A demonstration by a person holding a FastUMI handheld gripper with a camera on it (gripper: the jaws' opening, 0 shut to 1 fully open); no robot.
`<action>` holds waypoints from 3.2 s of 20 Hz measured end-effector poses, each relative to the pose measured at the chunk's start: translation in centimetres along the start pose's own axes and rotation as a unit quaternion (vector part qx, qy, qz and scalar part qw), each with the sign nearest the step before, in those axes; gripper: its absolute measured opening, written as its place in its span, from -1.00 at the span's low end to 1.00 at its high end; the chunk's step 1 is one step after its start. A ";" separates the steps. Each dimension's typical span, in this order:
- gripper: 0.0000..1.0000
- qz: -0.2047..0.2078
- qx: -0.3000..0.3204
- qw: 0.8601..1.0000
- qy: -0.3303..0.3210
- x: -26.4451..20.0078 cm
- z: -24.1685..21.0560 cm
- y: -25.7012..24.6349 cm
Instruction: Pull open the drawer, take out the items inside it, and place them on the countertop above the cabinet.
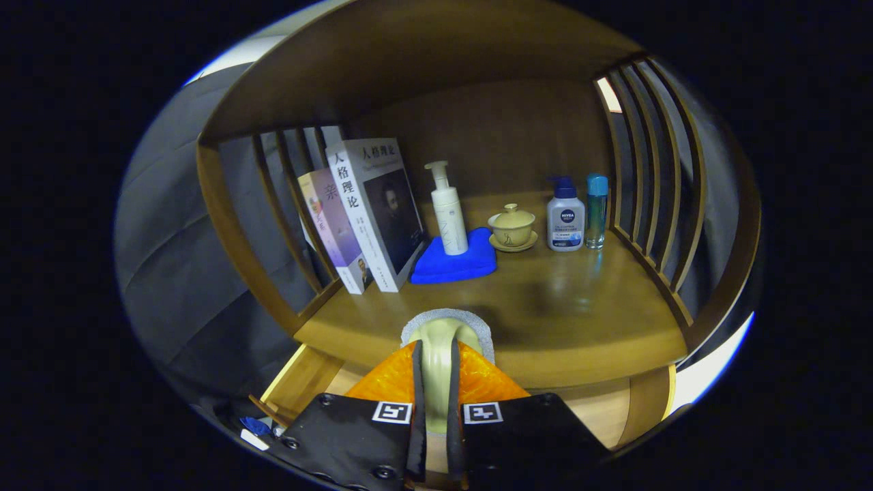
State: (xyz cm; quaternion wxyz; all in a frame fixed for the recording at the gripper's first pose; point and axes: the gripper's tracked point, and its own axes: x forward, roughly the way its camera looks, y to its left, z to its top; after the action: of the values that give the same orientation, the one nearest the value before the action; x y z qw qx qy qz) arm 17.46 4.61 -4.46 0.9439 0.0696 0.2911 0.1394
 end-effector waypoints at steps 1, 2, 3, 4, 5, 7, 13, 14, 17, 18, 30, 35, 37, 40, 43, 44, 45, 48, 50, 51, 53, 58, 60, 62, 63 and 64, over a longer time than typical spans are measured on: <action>-0.73 -0.006 0.007 1.000 0.004 0.7 0.3 -0.5; -0.73 -0.010 0.018 1.000 0.004 1.4 0.6 -0.8; -0.73 -0.013 0.033 0.999 0.002 2.0 1.1 -1.2; -0.73 -0.014 0.046 0.999 0.001 2.8 1.4 -1.6; -0.73 -0.011 0.059 0.998 0.000 3.5 1.8 -1.8; -0.73 -0.010 0.086 0.996 -0.006 4.4 2.6 -2.1; -0.35 -0.022 0.071 0.997 -0.007 7.0 2.2 -3.4; -0.14 -0.026 0.059 0.998 -0.006 7.1 1.8 -3.4; 0.52 -0.027 0.023 0.999 -0.016 6.5 1.7 -3.1; 0.74 -0.034 0.012 0.999 -0.025 5.8 1.7 -2.8; 0.97 -0.073 -0.134 0.972 -0.178 -5.5 1.2 1.7; 1.00 -0.086 -0.146 0.959 -0.226 -8.6 -1.7 3.5; 1.00 -0.092 -0.125 0.959 -0.238 -9.8 -3.3 3.5; 1.00 -0.111 -0.108 0.953 -0.259 -11.3 -5.4 2.7; 1.00 -0.127 -0.126 0.946 -0.270 -12.5 -7.2 2.6; 1.00 -0.126 -0.131 0.945 -0.271 -12.8 -7.8 2.8; 1.00 -0.127 -0.134 0.944 -0.272 -13.0 -8.3 2.9; 1.00 -0.118 -0.128 0.944 -0.280 -13.3 -10.4 3.8; 1.00 -0.109 -0.120 0.948 -0.275 -13.0 -12.4 4.3; 1.00 -0.106 -0.119 0.951 -0.266 -12.5 -13.5 4.5; 1.00 -0.106 -0.120 0.956 -0.245 -11.6 -15.7 4.5; 1.00 -0.107 -0.119 0.961 -0.226 -10.6 -19.0 3.8; 1.00 -0.109 -0.116 0.962 -0.220 -10.3 -20.1 3.3; 1.00 -0.109 -0.112 0.965 -0.213 -9.8 -21.2 2.8; 1.00 -0.110 -0.110 0.966 -0.207 -9.5 -21.6 2.5; 1.00 -0.110 -0.106 0.967 -0.203 -9.2 -22.1 2.2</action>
State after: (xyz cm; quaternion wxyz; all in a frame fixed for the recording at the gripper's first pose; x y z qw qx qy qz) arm -2.86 5.06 -17.23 0.9948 -0.0368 0.0823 0.0478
